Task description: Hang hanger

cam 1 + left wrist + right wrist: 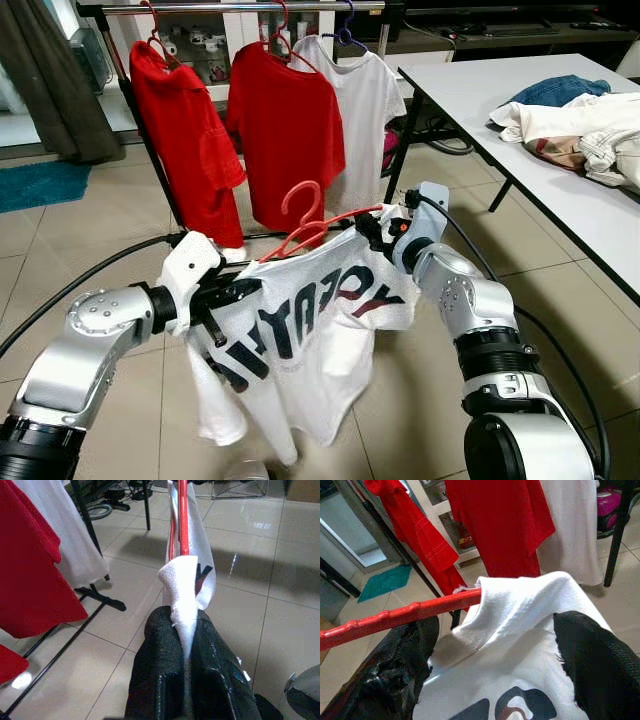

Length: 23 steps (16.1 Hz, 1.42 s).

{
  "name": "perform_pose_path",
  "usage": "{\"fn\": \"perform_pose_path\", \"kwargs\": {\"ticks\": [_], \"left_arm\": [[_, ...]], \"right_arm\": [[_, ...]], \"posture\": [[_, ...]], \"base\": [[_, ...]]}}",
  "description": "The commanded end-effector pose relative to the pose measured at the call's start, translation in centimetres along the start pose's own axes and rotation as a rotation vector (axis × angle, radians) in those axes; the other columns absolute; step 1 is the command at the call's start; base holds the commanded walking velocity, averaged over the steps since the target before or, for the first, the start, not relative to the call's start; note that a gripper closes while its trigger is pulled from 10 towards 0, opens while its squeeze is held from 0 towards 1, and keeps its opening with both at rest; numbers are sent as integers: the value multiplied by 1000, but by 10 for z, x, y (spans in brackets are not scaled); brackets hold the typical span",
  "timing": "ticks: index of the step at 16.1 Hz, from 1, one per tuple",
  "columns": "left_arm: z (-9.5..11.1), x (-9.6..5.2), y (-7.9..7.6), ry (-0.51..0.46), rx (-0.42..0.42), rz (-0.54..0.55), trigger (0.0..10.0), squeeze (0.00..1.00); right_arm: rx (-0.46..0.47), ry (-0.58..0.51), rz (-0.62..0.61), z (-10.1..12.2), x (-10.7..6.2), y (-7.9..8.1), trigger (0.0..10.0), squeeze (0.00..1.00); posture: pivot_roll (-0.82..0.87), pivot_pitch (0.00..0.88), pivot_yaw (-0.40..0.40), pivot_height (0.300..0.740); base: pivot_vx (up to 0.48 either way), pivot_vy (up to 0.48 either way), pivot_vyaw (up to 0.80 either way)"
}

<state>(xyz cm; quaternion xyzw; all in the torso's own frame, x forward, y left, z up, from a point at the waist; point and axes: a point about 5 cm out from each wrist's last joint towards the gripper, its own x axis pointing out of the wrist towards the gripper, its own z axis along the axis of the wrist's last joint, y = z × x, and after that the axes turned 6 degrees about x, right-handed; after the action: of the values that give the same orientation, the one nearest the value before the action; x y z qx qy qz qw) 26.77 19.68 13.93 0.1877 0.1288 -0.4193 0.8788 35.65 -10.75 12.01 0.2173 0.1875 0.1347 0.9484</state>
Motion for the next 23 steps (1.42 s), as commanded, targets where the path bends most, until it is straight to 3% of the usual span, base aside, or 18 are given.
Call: {"fn": "perform_pose_path", "kwargs": {"ticks": [1,3,4,5,6,15,23], "left_arm": [[7,-2,7,-12,33,26,0,0],[7,-2,8,-10,35,31,0,0],[7,-3,8,-9,36,31,0,0],[7,-2,8,-10,36,31,0,0],[7,-2,8,-10,37,29,0,0],[8,-2,9,-9,42,17,0,0],[2,-3,21,54,70,106,0,0]], "right_arm": [[-3,-14,16,5,2,3,5647,0],[-5,-13,22,5,2,4,4157,0],[-4,-11,26,4,2,4,1686,0],[-4,-11,28,4,2,4,353,0],[-3,-10,32,3,2,5,0,0],[-5,-10,56,2,2,6,0,0],[10,-33,67,6,0,6,0,0]], "posture": [[67,0,5,740],[67,0,6,740],[67,0,7,740],[67,0,7,740],[67,0,7,740],[67,0,11,740],[66,0,10,740]], "base": [[0,0,0],[0,0,0],[0,0,0],[0,0,0],[0,0,0],[0,0,0],[0,0,0]]}}
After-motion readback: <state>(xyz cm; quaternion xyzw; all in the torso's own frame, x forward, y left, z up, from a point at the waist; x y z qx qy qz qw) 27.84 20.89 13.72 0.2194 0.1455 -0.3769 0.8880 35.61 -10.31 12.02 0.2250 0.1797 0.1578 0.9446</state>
